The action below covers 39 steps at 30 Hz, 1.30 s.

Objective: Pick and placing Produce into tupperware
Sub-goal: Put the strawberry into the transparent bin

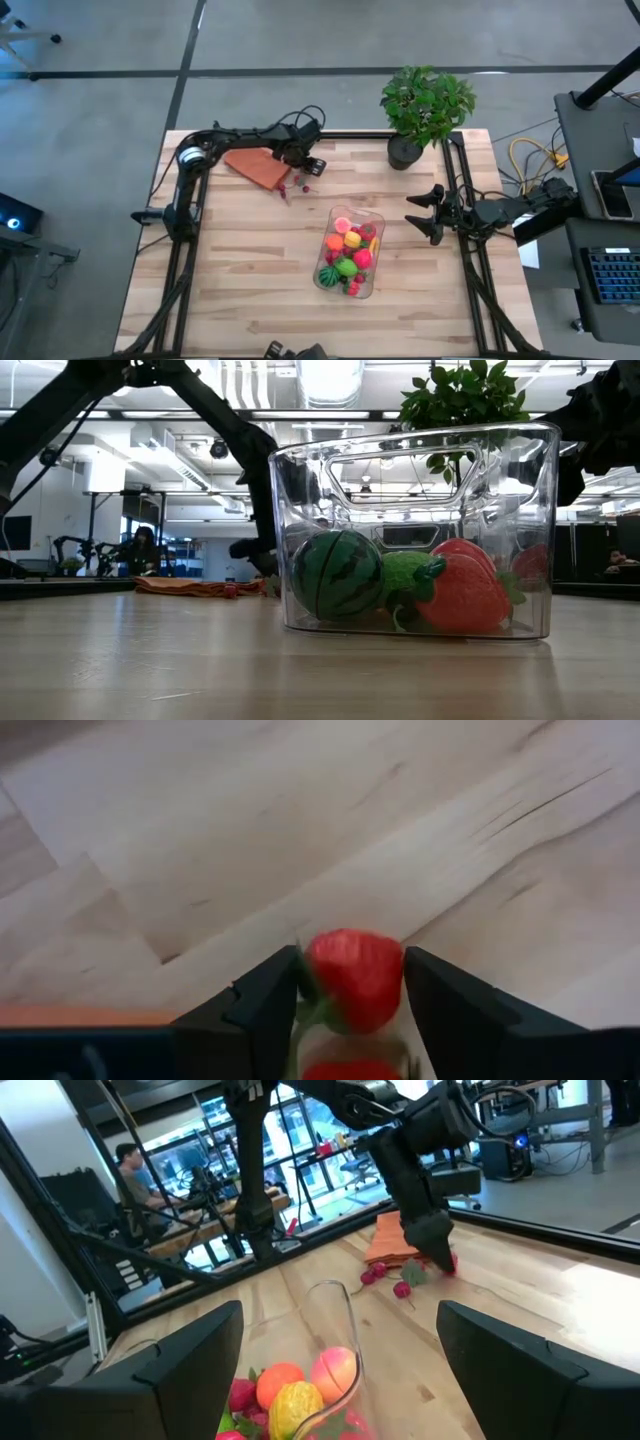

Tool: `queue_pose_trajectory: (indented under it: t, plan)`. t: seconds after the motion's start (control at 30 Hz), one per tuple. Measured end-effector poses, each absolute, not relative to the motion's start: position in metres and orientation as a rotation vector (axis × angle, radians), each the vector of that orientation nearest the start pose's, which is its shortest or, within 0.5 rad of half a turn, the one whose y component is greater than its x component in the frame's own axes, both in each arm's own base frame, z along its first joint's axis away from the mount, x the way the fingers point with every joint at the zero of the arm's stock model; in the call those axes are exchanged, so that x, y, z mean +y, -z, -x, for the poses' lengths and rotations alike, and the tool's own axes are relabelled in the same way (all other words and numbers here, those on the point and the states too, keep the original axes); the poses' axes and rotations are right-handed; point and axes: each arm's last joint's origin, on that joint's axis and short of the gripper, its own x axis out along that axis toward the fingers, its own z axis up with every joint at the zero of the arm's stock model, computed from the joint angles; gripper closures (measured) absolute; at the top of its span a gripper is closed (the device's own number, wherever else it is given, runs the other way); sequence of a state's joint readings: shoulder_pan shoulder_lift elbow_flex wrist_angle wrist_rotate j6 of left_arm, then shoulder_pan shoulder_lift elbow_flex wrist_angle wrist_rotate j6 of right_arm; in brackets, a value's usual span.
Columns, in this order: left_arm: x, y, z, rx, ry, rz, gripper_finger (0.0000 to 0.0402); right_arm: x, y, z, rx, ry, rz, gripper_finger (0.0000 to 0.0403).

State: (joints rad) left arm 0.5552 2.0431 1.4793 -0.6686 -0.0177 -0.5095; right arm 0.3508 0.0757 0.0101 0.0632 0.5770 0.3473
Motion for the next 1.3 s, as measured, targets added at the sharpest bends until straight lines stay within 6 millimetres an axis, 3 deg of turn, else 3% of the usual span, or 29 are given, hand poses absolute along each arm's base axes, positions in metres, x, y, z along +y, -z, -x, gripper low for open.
queue_pose_trajectory:
  t: [0.43,0.57,0.7,0.8,0.9,0.97,1.13,1.3]
  plan:
    - [0.214,-0.172,-0.349,1.078,-0.777,0.719,0.0273,0.019,-0.167,-0.097,-0.037,0.225,-0.345,0.0078]
    - [0.2,-0.192,-0.355,1.051,-0.678,0.724,0.0274,0.019,-0.167,-0.097,-0.037,0.224,-0.345,0.0078]
    - [0.164,-0.243,-0.363,0.919,-0.513,0.607,0.0275,0.019,-0.167,-0.097,-0.037,0.224,-0.345,0.0078]
    - [0.118,-0.281,-0.367,0.823,-0.334,0.474,0.0275,0.019,-0.167,-0.097,-0.037,0.224,-0.345,0.0078]
    - [0.069,-0.304,-0.371,0.762,-0.176,0.334,0.027,0.019,-0.167,-0.097,-0.037,0.224,-0.345,0.0078]
    - [0.04,-0.306,-0.376,0.753,-0.123,0.284,0.0263,0.019,-0.167,-0.097,-0.037,0.225,-0.345,0.0078]
    - [-0.014,-0.287,-0.394,0.752,-0.047,0.133,0.0231,0.019,-0.167,-0.097,-0.037,0.224,-0.345,0.0078]
    - [-0.041,-0.274,-0.411,0.682,-0.014,0.088,0.017,0.019,-0.167,-0.097,-0.034,0.225,-0.343,0.0078]
